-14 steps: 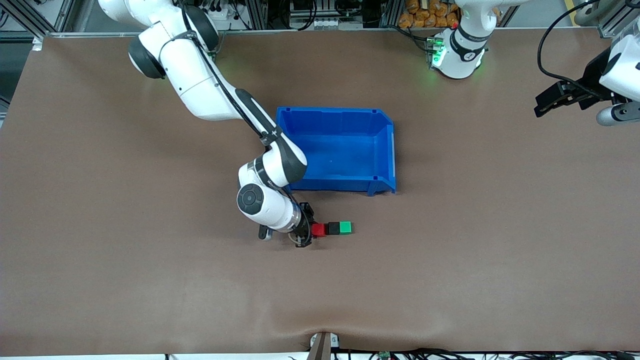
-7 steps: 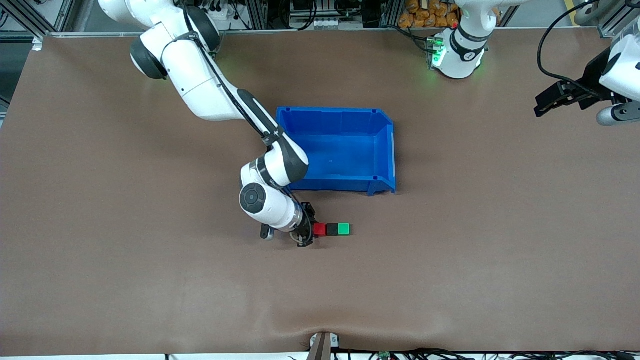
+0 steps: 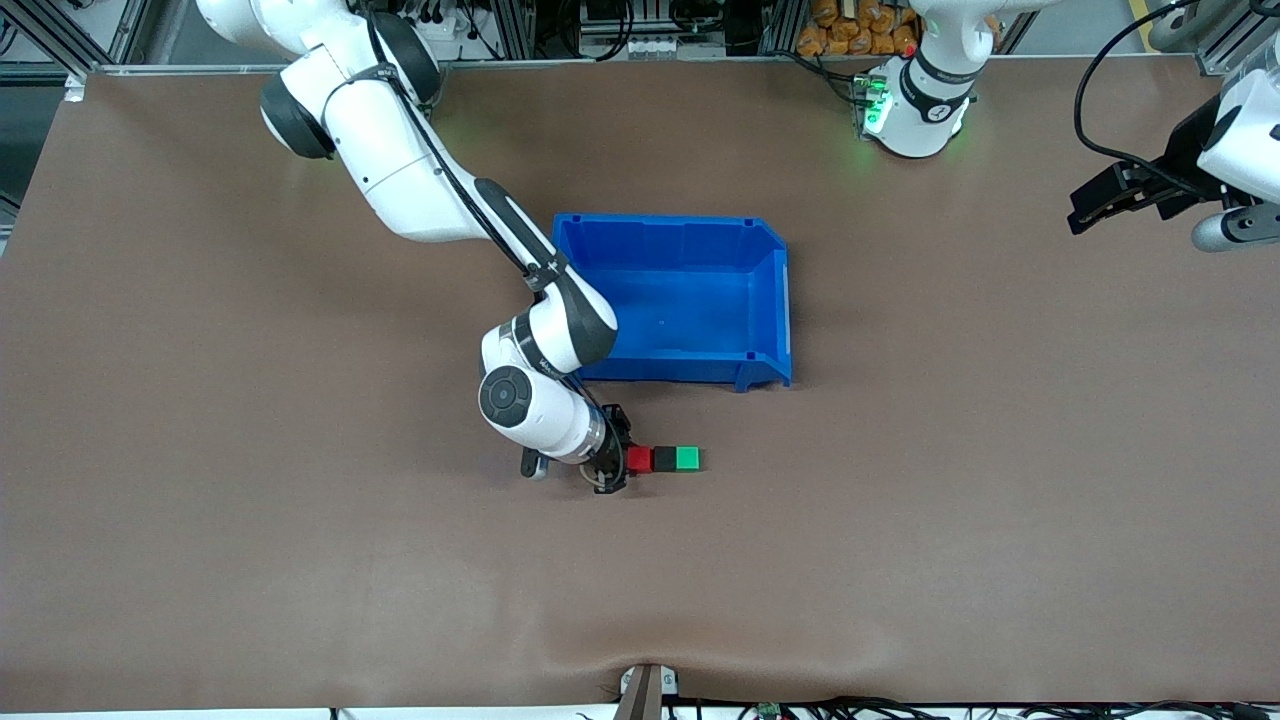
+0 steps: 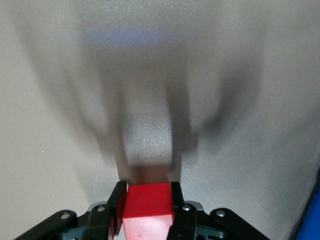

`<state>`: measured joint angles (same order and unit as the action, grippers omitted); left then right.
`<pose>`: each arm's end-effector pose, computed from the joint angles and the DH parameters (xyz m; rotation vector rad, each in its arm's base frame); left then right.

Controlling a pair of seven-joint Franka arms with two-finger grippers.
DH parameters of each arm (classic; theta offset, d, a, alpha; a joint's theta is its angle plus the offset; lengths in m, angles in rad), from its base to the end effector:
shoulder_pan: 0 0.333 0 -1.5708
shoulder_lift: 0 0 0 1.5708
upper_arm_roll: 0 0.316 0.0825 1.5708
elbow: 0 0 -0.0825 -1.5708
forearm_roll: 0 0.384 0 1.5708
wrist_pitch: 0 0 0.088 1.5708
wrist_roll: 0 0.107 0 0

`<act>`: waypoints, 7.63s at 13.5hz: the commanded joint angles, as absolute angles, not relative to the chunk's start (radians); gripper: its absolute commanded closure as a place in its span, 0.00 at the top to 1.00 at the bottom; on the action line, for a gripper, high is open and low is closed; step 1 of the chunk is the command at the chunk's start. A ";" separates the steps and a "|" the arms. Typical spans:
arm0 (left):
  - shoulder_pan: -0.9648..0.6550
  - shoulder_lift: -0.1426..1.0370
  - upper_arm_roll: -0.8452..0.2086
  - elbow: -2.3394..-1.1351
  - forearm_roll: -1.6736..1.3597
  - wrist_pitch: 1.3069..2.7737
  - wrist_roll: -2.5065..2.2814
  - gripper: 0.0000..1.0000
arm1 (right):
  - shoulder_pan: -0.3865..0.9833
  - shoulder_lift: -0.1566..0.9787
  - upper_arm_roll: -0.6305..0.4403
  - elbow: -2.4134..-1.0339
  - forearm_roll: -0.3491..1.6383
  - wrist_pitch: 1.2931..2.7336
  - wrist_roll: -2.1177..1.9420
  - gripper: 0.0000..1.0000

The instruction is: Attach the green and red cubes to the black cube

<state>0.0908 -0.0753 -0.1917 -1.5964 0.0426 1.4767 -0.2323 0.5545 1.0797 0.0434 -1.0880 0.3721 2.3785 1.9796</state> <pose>0.5189 -0.0518 0.6444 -3.0704 -0.2080 0.0550 0.6580 0.4380 0.1766 -1.9188 2.0826 0.3569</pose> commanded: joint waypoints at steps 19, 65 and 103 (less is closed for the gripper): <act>0.095 -0.091 -0.193 -1.601 0.035 1.480 -0.227 1.00 | 0.563 1.071 0.032 -1.057 0.374 2.310 2.005 1.00; 0.092 -0.104 -0.209 -1.543 0.029 1.416 -0.207 1.00 | 0.394 0.924 0.041 -1.063 0.276 2.094 1.758 1.00; 0.100 -0.097 -0.198 -1.540 -0.003 1.405 -0.138 1.00 | 0.130 0.667 0.040 -1.063 0.290 1.479 1.163 1.00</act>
<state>0.0902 -0.0855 -0.1975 -1.5373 0.0114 1.4174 -0.1575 0.1547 0.7070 0.0246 -1.0416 0.2915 1.4928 1.2051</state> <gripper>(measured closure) 0.000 0.000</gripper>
